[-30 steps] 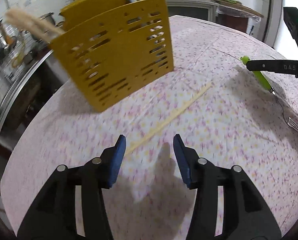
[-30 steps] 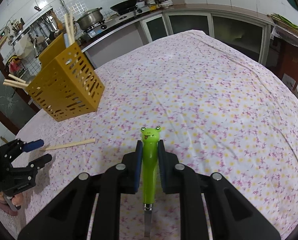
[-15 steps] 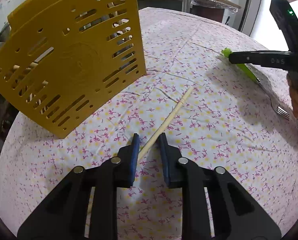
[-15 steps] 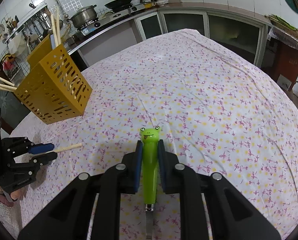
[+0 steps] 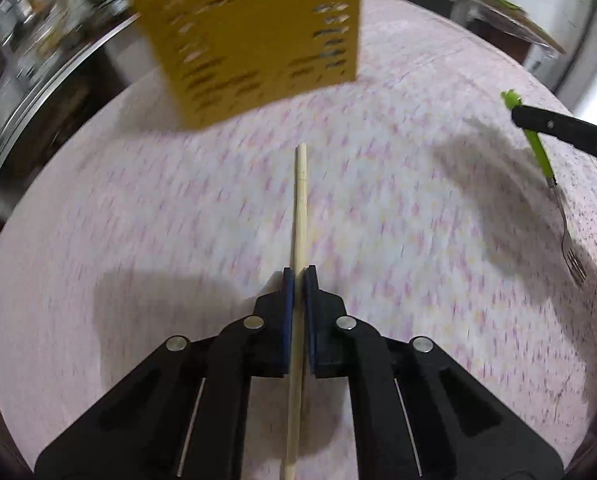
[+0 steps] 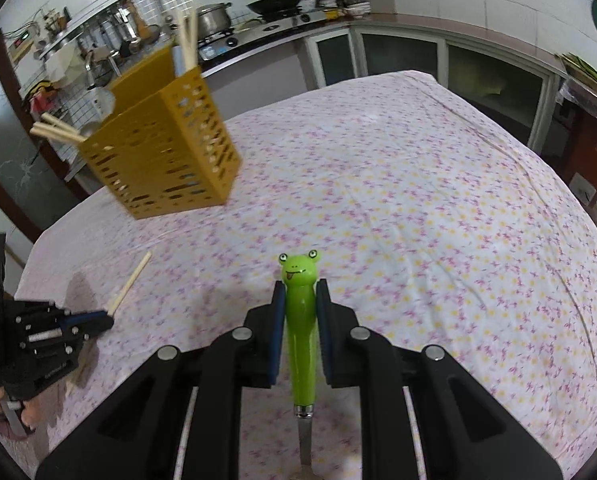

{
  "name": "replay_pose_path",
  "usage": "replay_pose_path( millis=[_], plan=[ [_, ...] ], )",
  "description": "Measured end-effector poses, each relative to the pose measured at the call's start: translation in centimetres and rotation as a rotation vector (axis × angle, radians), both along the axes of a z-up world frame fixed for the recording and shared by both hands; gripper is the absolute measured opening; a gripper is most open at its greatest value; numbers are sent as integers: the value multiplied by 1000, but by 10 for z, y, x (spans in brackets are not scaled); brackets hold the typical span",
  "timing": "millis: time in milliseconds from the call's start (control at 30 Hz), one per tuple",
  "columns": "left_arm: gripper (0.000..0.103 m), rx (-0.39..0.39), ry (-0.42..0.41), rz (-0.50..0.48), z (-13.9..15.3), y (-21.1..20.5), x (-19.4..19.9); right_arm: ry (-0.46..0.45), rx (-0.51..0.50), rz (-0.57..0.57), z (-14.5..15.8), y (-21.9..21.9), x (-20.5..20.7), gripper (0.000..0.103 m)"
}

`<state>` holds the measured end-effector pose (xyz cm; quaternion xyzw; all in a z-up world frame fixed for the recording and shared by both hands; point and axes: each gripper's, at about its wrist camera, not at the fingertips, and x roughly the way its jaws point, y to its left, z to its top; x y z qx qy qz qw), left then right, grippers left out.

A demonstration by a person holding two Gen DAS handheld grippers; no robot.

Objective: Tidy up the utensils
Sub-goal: 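Lift the chopstick and frog fork upright and carry both toward the yellow holder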

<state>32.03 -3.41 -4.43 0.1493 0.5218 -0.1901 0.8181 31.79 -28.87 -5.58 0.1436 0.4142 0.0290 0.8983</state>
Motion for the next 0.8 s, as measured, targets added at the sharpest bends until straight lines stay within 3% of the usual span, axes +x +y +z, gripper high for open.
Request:
replay_pose_path(
  millis=[133, 300, 567, 633, 800],
  plan=[
    [4, -41, 79, 90, 2, 23, -13, -6, 3, 29, 2, 13, -3, 16],
    [5, -52, 115, 128, 1, 31, -1, 7, 2, 45, 0, 23, -5, 16],
    [5, -13, 132, 148, 0, 7, 39, 36, -17, 48, -1, 27, -7, 16],
    [5, -21, 162, 157, -4, -15, 59, 38, -14, 42, -1, 26, -8, 16],
    [4, -63, 196, 179, -2, -13, 76, 31, -18, 44, 3, 29, -9, 16]
  ],
)
